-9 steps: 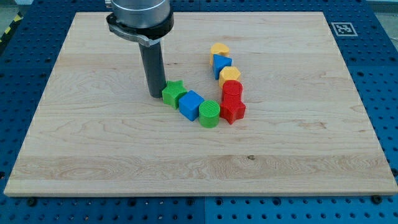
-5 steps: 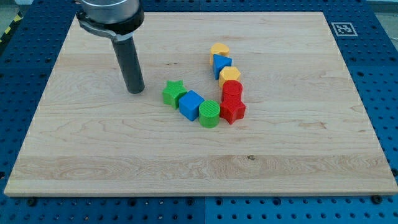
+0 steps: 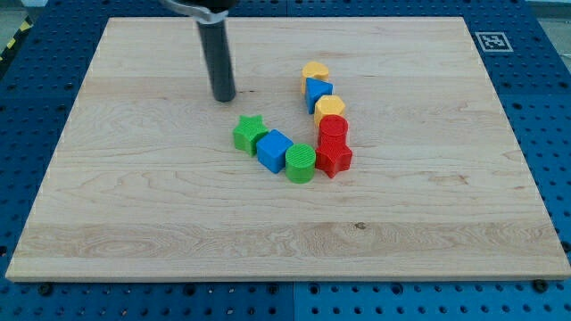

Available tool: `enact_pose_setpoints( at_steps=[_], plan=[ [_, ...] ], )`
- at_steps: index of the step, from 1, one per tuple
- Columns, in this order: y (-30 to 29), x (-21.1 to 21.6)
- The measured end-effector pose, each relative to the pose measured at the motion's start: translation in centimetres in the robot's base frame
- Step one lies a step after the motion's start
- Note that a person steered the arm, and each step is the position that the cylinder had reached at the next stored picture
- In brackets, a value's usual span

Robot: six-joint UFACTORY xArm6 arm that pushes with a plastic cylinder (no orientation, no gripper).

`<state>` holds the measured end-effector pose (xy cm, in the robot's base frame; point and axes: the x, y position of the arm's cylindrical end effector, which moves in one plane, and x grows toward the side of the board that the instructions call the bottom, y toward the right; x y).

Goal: Move the red star towards the center right of the board

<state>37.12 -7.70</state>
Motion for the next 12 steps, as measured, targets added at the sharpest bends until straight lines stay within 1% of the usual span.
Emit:
enact_pose_setpoints(
  at_steps=[1, 3, 5, 6, 7, 8, 9, 10, 11, 12],
  plan=[
    [0.9, 0.0],
    [2.5, 3.2],
    [6.2, 5.3],
    [7.5, 5.4],
    [9.8, 6.7],
    [9.8, 9.3],
    [13.2, 11.9],
    [14.7, 12.1],
    [17.2, 14.6],
    [17.9, 15.0]
  ],
)
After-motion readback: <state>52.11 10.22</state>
